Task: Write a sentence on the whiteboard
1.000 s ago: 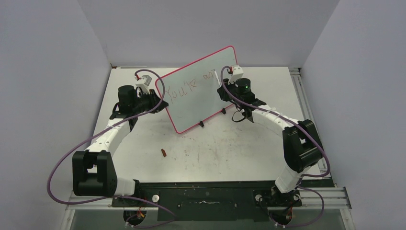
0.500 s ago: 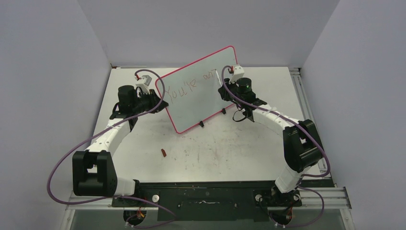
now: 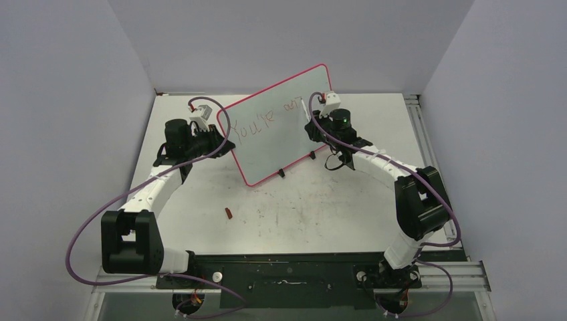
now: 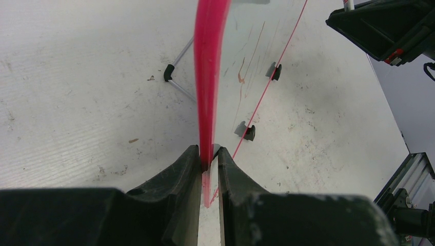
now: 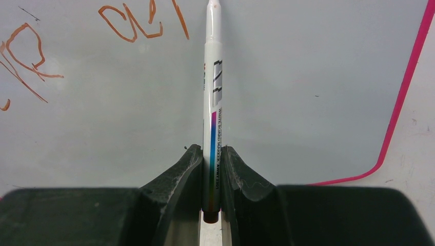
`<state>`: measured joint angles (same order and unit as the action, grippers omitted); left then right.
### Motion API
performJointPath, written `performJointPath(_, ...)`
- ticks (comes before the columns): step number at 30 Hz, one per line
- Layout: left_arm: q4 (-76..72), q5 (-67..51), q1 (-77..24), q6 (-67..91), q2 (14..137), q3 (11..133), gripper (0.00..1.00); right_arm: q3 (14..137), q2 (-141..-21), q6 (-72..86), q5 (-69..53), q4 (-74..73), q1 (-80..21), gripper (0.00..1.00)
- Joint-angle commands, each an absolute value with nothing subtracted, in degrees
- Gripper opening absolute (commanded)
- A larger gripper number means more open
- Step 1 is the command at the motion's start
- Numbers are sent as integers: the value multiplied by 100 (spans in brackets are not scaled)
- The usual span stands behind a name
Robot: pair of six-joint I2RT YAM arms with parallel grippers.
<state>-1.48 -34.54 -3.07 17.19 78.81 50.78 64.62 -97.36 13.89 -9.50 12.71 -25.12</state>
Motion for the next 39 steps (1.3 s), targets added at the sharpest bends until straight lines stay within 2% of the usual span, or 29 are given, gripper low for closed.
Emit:
performJointPath(1, -96, -3385, -343, 1639, 7838, 5297, 0, 6367, -9625, 1326, -959, 1262, -2550, 5)
performJointPath(11, -53, -3340, -343, 1611, 7760, 5299, 0, 6267, -9415, 1349, -854, 1193, -2574, 5)
performJointPath(20, -9, -3306, -343, 1539, 7726, 5327, 0, 6013, -8546, 1365, -837, 1246, -2441, 5)
performJointPath(39, 202, -3243, -343, 1450, 7714, 5336, 0, 6465, -9293, 1071, -1422, 1377, -2189, 5)
